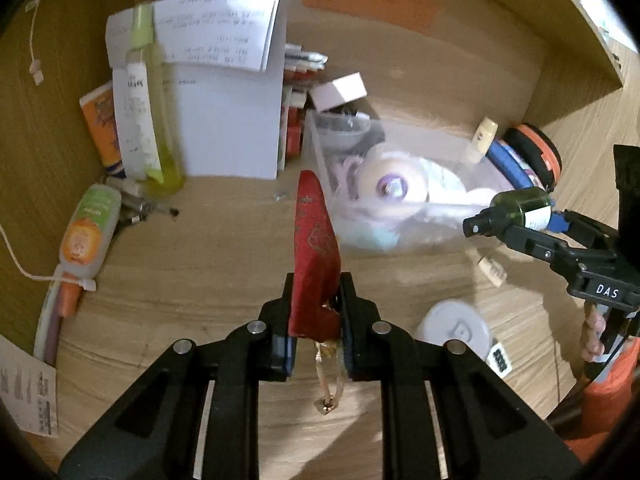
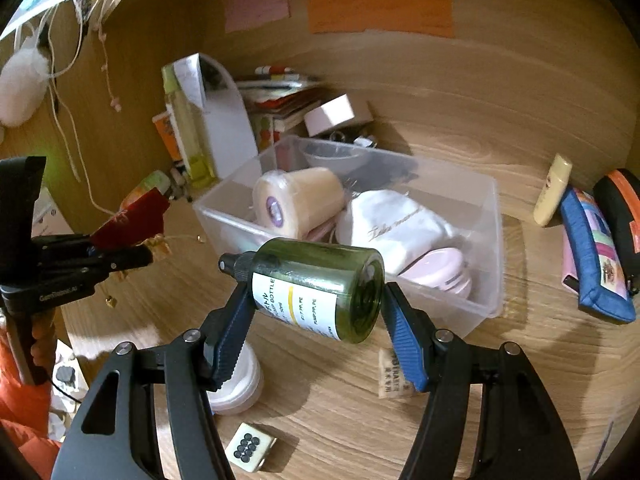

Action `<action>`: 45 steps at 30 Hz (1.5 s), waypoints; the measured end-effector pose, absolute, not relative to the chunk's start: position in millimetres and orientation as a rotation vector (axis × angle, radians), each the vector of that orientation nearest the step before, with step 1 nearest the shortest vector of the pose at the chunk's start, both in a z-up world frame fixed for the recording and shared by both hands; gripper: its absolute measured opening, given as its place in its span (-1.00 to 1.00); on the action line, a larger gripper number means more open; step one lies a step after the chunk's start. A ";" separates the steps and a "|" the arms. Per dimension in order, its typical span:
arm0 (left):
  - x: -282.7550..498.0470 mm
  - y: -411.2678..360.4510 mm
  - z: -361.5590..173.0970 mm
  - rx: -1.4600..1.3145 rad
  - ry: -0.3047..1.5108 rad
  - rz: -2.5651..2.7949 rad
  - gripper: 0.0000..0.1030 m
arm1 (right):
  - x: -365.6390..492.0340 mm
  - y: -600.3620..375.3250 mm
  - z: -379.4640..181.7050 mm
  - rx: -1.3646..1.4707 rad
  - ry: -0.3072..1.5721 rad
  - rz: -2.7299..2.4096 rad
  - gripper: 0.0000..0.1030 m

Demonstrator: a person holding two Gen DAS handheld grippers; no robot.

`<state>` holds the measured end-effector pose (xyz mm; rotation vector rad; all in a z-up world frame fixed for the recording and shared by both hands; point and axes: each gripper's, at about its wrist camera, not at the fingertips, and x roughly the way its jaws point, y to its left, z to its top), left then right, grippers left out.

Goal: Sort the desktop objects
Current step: 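Lift the green bottle with the right tool while the left tool grasps the red velvet pouch, then carry the bottle and red pouch into the clear bin and open both tools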

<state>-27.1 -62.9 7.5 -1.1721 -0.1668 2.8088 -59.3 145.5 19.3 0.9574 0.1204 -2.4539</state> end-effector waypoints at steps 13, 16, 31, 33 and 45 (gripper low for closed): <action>-46.9 -36.5 42.8 -1.045 -0.158 2.832 -0.66 | -68.2 184.6 45.1 0.871 0.066 -2.549 0.19; -53.8 -28.8 52.6 -1.004 -0.143 2.836 -0.66 | -73.4 189.6 49.2 0.861 0.069 -2.567 0.19; -111.5 -16.2 67.4 -0.997 -0.124 2.824 -0.66 | -114.2 181.5 56.2 0.885 0.109 -2.591 0.19; -120.3 -15.5 63.9 -1.014 -0.130 2.819 -0.66 | -121.9 178.4 52.0 0.911 0.104 -2.583 0.19; -167.5 -18.4 27.4 -1.169 -0.177 2.785 -0.66 | -149.8 159.5 12.8 1.083 0.171 -2.493 0.19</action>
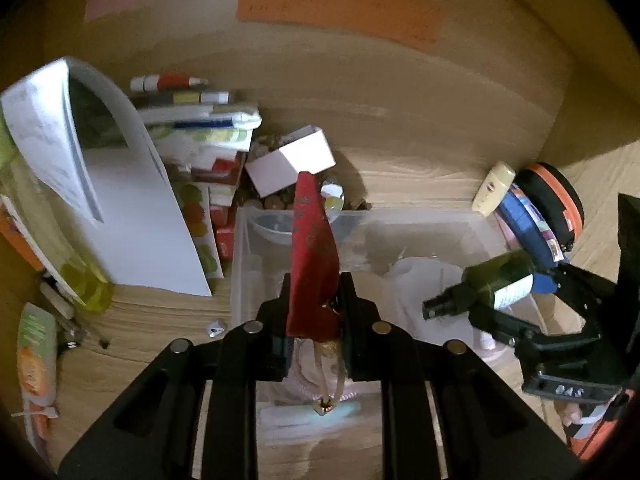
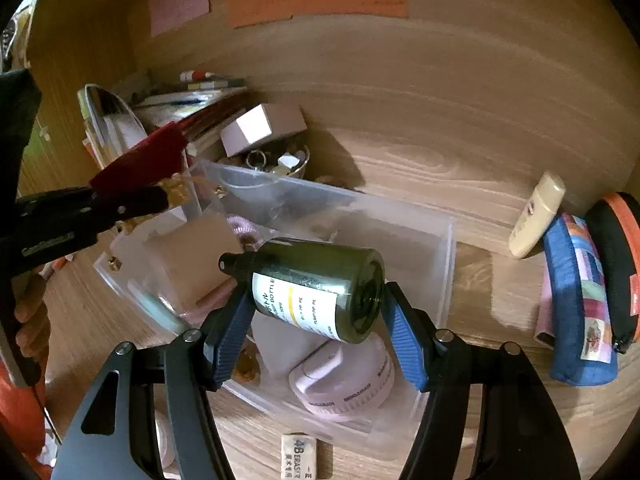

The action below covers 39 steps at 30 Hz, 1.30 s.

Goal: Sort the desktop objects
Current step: 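Carry the bottle and red pouch into the clear bin and open both tools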

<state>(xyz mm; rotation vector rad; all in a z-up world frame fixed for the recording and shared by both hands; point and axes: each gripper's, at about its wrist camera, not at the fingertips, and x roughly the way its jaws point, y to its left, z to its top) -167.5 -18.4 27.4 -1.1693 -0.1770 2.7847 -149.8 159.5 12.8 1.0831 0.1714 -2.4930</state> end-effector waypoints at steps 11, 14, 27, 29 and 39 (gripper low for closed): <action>-162.6 -12.8 21.1 -1.115 -0.081 2.847 0.29 | -160.5 144.7 -4.4 1.137 0.260 -2.480 0.20; -157.3 -12.0 25.0 -1.081 -0.076 2.827 0.44 | -161.2 141.2 -6.3 1.135 0.296 -2.495 0.20; -140.4 -3.0 44.3 -0.944 -0.071 2.874 0.82 | -147.5 134.5 4.3 1.085 0.416 -2.572 0.57; -137.5 -2.8 47.4 -0.943 -0.078 2.868 0.82 | -142.2 136.8 8.5 1.069 0.412 -2.585 0.58; -104.4 5.3 70.9 -0.895 -0.029 2.846 0.87 | -115.4 152.9 24.8 0.989 0.390 -2.627 0.64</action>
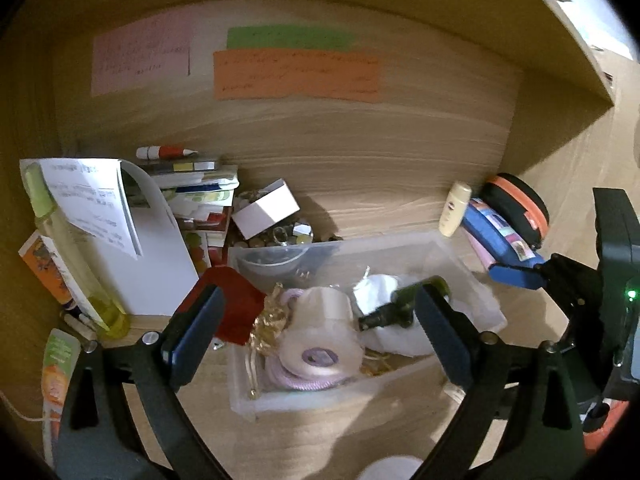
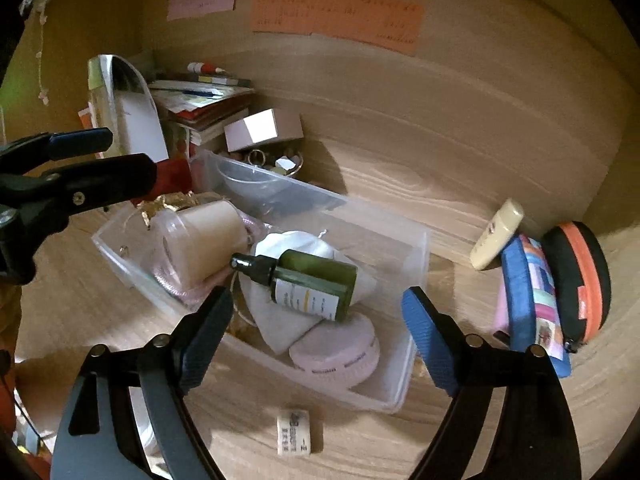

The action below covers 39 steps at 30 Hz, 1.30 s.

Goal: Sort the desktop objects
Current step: 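Carry the bottle and red pouch into the clear bin and open both tools, then grasp the white round jar with the left tool while the right tool grasps the beige eraser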

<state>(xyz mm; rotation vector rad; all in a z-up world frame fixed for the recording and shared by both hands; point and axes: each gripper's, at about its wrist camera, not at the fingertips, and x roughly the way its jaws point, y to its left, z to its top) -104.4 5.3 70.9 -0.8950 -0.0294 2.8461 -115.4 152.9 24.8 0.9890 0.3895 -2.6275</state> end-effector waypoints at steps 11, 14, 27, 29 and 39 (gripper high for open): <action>-67.9 17.7 69.0 -0.931 0.098 2.887 0.87 | -85.1 177.1 32.3 0.923 0.316 -2.623 0.65; -58.8 21.7 62.5 -0.959 0.124 2.882 0.87 | -79.5 185.9 30.4 0.935 0.293 -2.617 0.65; -28.4 42.4 7.6 -1.175 0.181 2.719 0.87 | -60.6 210.7 -5.4 1.036 0.248 -2.548 0.65; -25.2 43.4 -0.2 -1.204 0.168 2.699 0.87 | -59.5 211.0 -12.8 1.054 0.247 -2.540 0.65; -18.3 43.2 -24.9 -1.243 0.104 2.653 0.87 | -61.6 196.0 -40.2 1.150 0.254 -2.468 0.47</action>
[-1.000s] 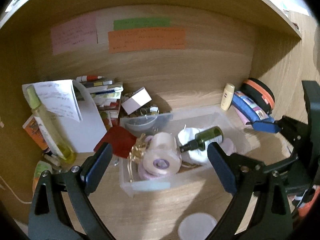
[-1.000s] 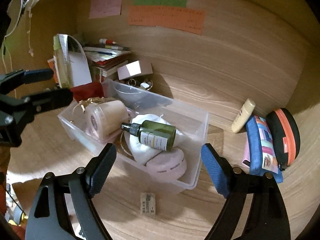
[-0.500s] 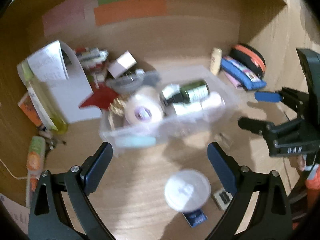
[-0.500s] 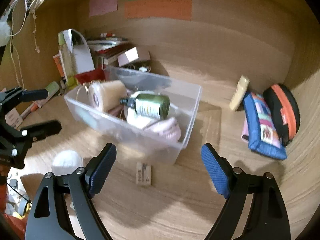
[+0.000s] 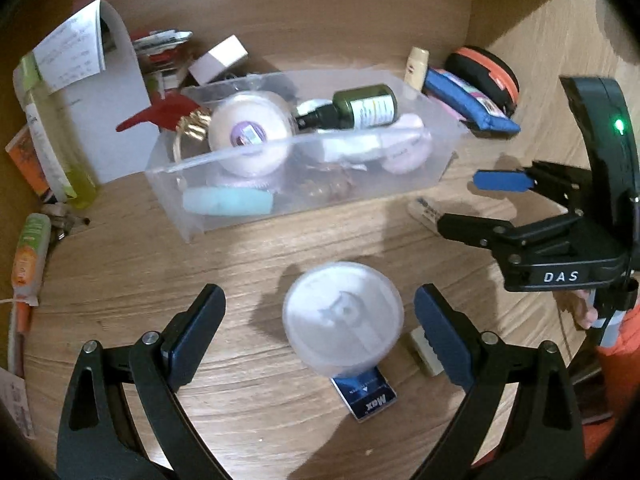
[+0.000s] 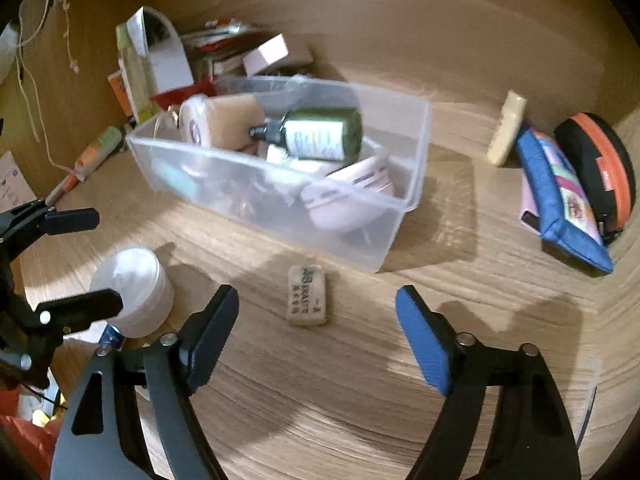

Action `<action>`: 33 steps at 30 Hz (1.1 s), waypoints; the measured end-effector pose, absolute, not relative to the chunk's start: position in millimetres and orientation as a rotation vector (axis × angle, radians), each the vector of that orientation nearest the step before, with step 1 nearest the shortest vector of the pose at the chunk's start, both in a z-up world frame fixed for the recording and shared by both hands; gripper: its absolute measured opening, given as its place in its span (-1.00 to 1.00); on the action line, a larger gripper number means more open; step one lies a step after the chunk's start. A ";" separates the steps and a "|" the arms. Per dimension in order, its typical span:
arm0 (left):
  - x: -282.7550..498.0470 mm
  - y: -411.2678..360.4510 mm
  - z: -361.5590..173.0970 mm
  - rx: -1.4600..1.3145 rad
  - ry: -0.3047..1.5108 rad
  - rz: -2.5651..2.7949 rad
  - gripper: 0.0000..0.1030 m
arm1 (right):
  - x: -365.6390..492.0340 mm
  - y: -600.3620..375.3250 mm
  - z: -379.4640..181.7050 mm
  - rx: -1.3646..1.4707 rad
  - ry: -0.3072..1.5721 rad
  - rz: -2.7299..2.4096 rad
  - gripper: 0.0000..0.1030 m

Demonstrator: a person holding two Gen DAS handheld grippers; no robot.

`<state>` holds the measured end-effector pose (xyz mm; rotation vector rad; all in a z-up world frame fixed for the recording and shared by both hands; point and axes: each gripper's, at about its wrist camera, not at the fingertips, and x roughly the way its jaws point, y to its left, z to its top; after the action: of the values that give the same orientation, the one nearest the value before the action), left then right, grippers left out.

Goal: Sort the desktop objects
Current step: 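Grasp the white round jar with the left tool while the right tool grasps the beige eraser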

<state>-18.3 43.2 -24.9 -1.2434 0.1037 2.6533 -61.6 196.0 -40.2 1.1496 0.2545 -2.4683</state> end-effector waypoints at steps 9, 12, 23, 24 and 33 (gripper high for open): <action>-23.4 46.2 -36.7 -1.278 0.117 2.632 0.87 | -68.0 188.8 -50.5 1.184 0.299 -2.423 0.15; -22.9 49.0 -38.5 -1.273 0.134 2.633 0.87 | -71.6 184.7 -52.9 1.197 0.314 -2.408 0.02; -20.1 52.2 -38.8 -1.249 0.153 2.617 0.27 | -80.3 177.0 -62.9 1.239 0.341 -2.366 -0.38; -20.8 50.6 -39.0 -1.251 0.142 2.628 0.27 | -81.0 178.1 -62.6 1.240 0.339 -2.370 -0.47; -22.7 33.2 -20.7 -1.186 0.046 2.689 0.26 | -68.3 185.8 -40.4 1.144 0.264 -2.373 -0.58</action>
<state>-22.7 33.2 -20.7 -1.1859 0.0460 2.6885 -68.3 185.8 -40.4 1.1441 0.2643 -2.3728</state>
